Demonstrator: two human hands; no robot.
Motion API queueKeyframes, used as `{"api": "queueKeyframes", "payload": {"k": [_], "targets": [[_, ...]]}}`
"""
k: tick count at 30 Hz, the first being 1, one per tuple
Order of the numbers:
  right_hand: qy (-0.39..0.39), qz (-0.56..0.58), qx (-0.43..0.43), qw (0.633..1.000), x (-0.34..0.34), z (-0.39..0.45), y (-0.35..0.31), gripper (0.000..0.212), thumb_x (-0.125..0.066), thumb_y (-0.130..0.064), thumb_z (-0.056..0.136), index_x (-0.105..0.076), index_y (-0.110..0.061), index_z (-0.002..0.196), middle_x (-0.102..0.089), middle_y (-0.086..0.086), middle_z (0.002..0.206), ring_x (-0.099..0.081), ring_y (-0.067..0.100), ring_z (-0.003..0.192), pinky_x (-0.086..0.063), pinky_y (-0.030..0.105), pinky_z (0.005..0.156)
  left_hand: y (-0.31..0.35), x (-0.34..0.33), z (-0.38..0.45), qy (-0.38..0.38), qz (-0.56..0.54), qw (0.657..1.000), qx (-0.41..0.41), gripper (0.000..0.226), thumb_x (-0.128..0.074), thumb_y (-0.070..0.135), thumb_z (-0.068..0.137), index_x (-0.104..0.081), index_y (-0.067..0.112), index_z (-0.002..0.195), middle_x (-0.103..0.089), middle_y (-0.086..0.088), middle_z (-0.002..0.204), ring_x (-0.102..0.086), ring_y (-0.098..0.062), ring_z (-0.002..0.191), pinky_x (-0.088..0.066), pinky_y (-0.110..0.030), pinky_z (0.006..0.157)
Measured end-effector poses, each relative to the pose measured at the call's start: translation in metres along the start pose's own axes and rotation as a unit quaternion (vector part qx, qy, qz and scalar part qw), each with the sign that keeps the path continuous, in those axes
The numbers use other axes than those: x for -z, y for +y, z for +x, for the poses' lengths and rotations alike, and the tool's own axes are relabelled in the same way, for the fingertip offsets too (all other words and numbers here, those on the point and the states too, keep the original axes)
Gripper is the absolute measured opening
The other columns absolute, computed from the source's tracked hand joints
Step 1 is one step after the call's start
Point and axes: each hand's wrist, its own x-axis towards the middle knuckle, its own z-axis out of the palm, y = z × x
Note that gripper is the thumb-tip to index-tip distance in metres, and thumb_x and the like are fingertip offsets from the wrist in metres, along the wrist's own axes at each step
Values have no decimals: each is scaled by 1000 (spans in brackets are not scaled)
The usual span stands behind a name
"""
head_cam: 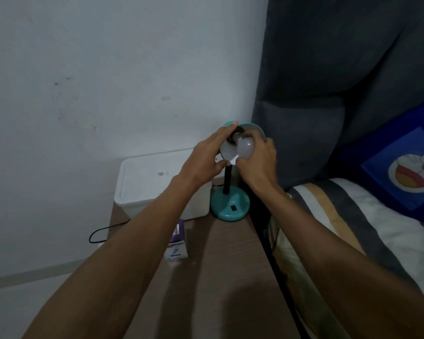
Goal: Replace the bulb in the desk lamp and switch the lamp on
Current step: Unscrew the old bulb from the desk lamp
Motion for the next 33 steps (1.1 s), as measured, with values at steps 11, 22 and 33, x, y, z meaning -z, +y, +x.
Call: {"api": "queueKeyframes", "payload": {"k": [11,22,33], "targets": [[35,-33,27,998,23,-31,-1,61,-78,-31,83,-53,-20,138,-60,8,132,-52,28,119,-42,31,91,28,20,-26,-5,54,997,58,115,-87,27,81,-11,31,166,-26,4,171,-33,-20,154,-43,-36,116],[0,-10,78,997,13,-91,-24,55,-77,-22,76,-64,-20,129,-61,8,122,-59,28,108,-51,40,92,31,45,-159,81,80,975,191,95,-87,38,82,-36,17,159,-47,-5,159,-44,-23,145,-39,-40,117],[-83,-75,-34,993,-52,-151,20,47,-78,-25,84,-66,-14,128,-69,11,121,-63,27,109,-47,28,85,0,19,-221,66,-30,951,301,111,-96,36,68,-35,18,158,-47,-11,155,-45,-20,139,-43,-36,108]]}}
